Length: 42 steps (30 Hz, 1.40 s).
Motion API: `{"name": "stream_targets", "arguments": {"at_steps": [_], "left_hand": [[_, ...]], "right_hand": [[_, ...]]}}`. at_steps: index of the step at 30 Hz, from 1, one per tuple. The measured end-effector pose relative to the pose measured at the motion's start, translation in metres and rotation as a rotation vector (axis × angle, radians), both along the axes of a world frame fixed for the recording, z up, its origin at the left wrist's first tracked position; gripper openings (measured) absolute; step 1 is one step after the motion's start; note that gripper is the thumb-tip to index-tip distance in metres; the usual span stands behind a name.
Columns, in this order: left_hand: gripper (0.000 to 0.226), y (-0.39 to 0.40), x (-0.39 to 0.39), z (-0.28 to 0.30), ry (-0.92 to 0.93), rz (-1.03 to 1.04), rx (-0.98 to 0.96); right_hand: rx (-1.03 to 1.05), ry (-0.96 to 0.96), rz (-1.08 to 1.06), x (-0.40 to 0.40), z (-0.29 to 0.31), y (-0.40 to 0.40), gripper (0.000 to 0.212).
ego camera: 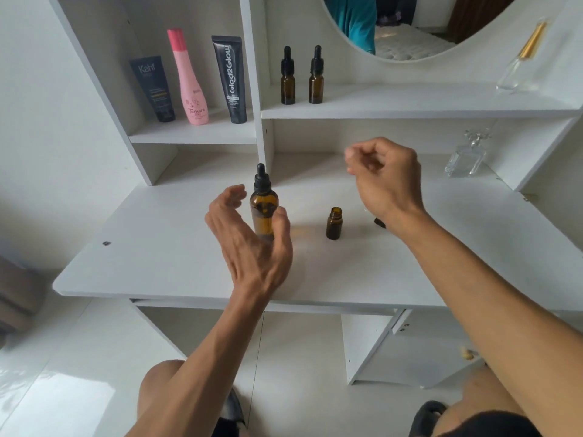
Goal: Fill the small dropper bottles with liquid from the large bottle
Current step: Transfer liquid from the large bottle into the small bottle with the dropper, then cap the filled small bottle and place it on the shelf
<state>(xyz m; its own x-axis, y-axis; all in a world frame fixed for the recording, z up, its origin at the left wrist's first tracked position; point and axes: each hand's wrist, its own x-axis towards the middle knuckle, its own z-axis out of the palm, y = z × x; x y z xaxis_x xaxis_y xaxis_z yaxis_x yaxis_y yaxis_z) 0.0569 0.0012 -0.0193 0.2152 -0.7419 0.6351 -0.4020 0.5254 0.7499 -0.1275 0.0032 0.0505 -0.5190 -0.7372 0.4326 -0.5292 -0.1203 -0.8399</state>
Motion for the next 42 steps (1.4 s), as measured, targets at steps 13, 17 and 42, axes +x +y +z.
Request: {"name": "stream_targets", "arguments": {"at_steps": [13, 17, 42], "left_hand": [[0.068, 0.006, -0.059, 0.002, -0.316, -0.336, 0.478], [0.062, 0.004, -0.062, -0.001, -0.358, -0.312, 0.491], [0.035, -0.002, -0.06, -0.013, -0.392, -0.343, 0.442]], "right_hand": [[0.33, 0.051, -0.087, -0.043, -0.07, 0.032, 0.045], [0.317, 0.078, -0.09, -0.042, -0.082, 0.031, 0.048], [0.185, 0.229, 0.191, -0.023, -0.008, 0.046, 0.016]]}}
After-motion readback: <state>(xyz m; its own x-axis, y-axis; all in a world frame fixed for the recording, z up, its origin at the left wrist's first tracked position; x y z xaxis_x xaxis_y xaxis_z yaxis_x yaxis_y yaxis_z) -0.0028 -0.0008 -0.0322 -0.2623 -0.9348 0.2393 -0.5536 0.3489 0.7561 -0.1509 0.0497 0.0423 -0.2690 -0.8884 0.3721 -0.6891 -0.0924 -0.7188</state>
